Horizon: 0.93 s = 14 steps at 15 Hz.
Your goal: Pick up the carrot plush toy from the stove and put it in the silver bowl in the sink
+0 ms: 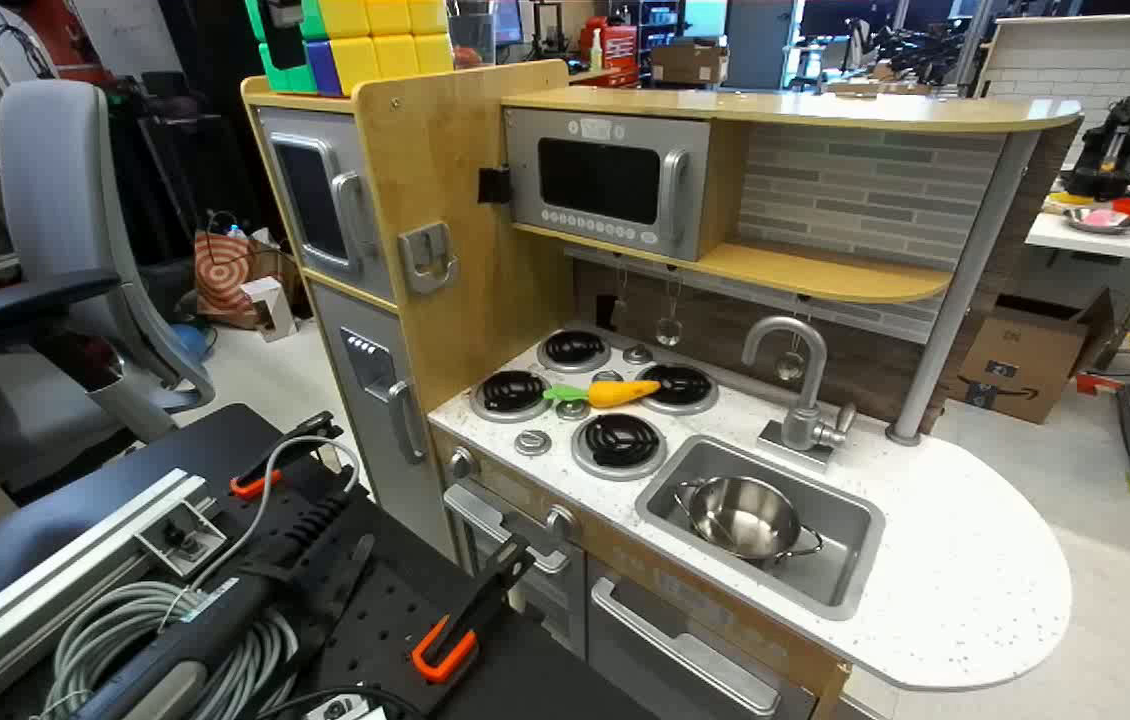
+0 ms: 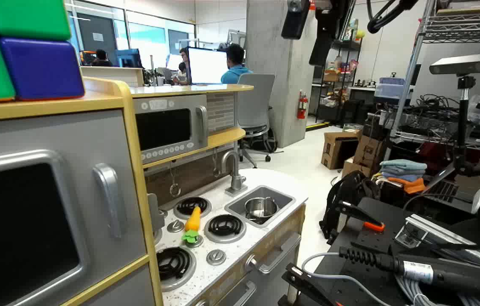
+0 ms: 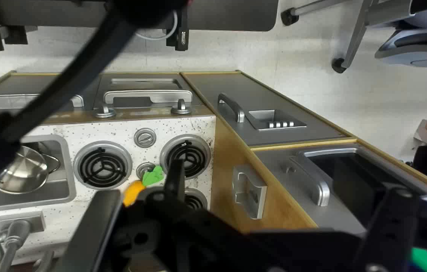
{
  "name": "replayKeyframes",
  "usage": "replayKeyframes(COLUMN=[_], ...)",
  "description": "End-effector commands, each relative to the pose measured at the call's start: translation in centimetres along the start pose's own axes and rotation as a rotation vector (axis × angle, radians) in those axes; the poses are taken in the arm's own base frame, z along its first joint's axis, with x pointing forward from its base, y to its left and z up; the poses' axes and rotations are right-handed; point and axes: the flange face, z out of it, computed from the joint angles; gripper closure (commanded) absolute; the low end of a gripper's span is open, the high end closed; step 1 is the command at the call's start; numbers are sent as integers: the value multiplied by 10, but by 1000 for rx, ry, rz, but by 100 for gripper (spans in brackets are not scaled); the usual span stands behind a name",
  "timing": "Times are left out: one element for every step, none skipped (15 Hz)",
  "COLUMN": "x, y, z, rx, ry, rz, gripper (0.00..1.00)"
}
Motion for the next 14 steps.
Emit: replayKeyframes(x=[0,0,0,0,0,0,0,7,10,13,15,16,18,20], y=[0,0,0,0,0,0,0,2,4,9,16,22,31,39], z=[-1,-1,-1,-1,-1,-1,-1,11,22,39,60,78,100,119], rx=[0,0,0,0,0,0,0,-21,-18,-46,-85,-115,-145,-179], ry=[-1,-1,-1,-1,-1,-1,-1,-5,-33,-46,-65,-91,-102,-111], rz=[0,0,0,0,0,0,0,18,30,78,129,165,201,235], gripper=[0,0,0,0,0,0,0,0,0,0,0,0,0,0])
